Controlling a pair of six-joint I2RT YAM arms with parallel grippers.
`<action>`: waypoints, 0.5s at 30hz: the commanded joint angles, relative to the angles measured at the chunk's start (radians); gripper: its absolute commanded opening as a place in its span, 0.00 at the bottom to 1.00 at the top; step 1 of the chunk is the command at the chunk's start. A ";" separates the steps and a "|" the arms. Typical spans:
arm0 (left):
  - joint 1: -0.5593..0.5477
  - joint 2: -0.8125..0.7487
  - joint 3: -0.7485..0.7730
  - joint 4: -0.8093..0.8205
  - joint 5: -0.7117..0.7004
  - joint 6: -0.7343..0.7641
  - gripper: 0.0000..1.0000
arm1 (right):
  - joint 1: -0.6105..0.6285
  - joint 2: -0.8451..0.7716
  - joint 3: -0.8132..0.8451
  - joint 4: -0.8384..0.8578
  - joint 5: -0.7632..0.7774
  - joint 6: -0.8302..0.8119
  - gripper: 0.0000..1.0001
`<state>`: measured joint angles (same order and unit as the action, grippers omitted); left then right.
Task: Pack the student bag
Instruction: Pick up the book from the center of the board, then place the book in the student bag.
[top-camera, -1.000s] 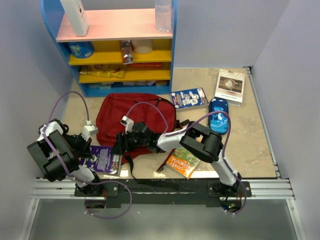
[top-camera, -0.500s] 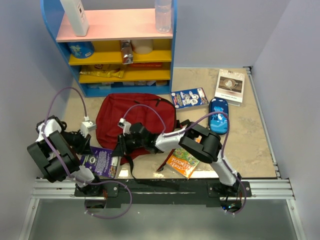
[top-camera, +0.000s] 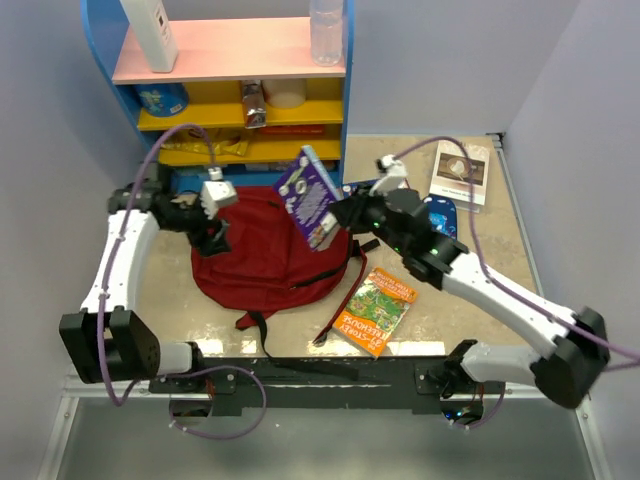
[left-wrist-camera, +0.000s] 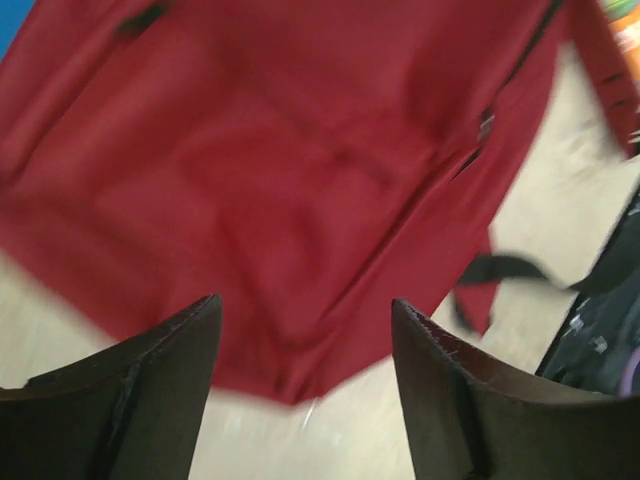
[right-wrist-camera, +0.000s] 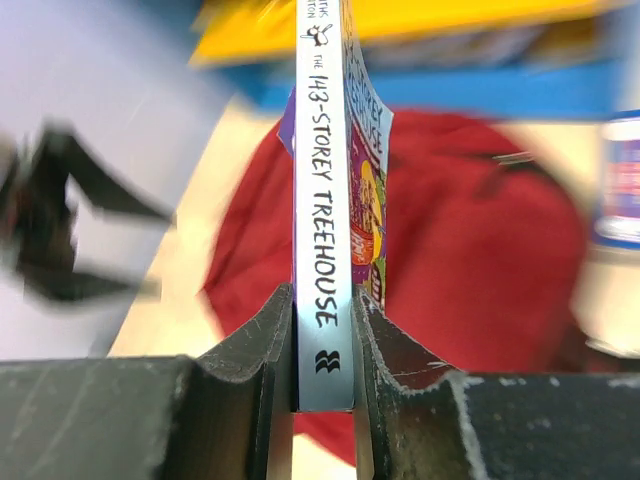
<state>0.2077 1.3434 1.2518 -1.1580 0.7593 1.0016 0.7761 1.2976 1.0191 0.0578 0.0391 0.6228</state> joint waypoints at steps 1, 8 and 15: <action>-0.334 -0.033 -0.058 0.231 -0.084 -0.341 0.74 | -0.015 -0.233 -0.091 -0.130 0.296 -0.024 0.00; -0.720 0.105 -0.032 0.498 -0.253 -0.527 0.98 | -0.032 -0.504 -0.212 -0.304 0.530 0.118 0.00; -0.896 0.255 0.011 0.613 -0.353 -0.607 1.00 | -0.037 -0.684 -0.199 -0.502 0.702 0.222 0.00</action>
<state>-0.6533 1.5574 1.2179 -0.6655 0.4808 0.4953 0.7437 0.6804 0.7601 -0.3958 0.5694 0.7509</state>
